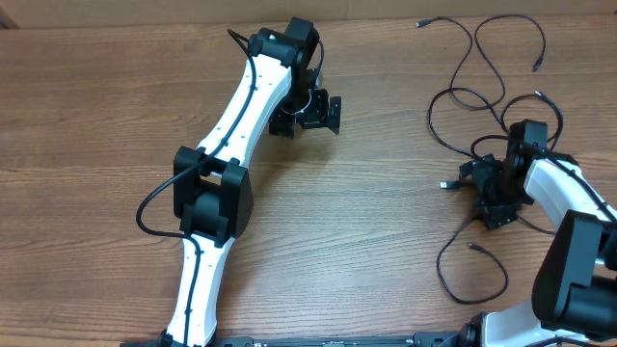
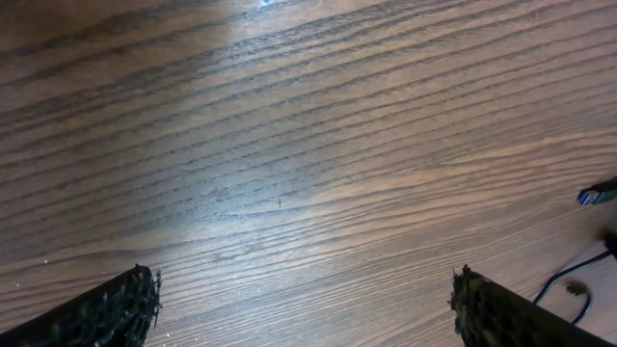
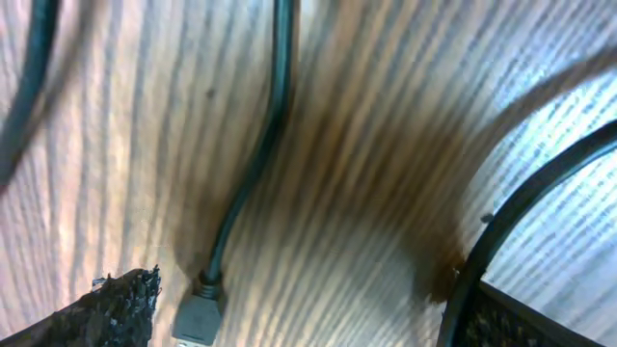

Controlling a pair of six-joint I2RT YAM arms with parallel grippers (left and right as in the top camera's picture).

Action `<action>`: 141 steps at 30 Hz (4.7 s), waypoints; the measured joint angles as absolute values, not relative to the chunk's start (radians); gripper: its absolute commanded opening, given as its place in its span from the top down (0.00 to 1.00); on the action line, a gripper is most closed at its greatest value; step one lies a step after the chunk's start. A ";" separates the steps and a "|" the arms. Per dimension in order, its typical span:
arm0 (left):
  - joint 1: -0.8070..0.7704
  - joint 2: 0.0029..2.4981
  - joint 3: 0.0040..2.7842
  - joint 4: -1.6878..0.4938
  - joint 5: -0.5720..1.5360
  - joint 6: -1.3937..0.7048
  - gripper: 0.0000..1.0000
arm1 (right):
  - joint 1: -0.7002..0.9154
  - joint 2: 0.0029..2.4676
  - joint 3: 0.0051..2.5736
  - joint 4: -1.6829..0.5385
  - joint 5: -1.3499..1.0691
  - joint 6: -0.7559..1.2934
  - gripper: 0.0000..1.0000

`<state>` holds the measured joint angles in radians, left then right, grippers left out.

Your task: Untangle cables

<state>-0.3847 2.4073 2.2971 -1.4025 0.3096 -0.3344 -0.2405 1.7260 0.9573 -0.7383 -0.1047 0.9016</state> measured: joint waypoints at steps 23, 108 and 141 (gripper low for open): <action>-0.385 2.407 2.297 -1.402 0.310 -0.334 0.01 | -0.228 1.752 0.975 -0.741 0.105 0.958 0.00; -0.385 2.407 2.297 -1.426 0.311 -0.334 0.00 | -0.164 1.639 1.192 -1.221 -0.205 0.774 0.00; -0.395 1.694 2.301 -1.659 0.093 -0.341 0.01 | -0.103 1.021 1.192 -1.340 -0.122 0.601 0.00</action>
